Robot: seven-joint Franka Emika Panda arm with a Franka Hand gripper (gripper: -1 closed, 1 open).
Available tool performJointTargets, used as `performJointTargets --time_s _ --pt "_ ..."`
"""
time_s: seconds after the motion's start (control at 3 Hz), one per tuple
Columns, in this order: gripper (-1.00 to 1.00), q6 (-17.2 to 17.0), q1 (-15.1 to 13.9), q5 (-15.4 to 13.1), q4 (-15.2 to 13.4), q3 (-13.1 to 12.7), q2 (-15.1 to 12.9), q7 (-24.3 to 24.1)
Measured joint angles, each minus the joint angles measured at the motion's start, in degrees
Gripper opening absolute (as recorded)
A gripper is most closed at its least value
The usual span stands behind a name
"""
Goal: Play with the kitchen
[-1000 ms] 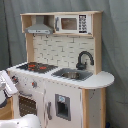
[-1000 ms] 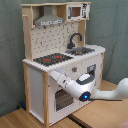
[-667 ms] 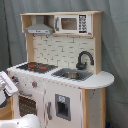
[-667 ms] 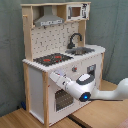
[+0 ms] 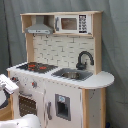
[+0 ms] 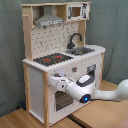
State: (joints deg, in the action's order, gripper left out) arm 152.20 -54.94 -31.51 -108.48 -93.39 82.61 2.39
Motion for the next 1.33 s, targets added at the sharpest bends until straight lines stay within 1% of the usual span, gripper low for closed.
performJointTargets --time_s 0.33,0.67,1.0,1.33 --pt "-1.0 0.01 0.11 -2.13 -0.15 0.08 0.52 5.39" --pt "-1.0 0.11 0.22 -5.02 -0.37 0.08 0.72 10.33" --pt "-1.0 0.2 0.34 -6.24 -0.56 0.08 0.73 15.99" --pt "-1.0 0.65 0.37 -6.24 -0.49 -0.07 0.73 18.33"
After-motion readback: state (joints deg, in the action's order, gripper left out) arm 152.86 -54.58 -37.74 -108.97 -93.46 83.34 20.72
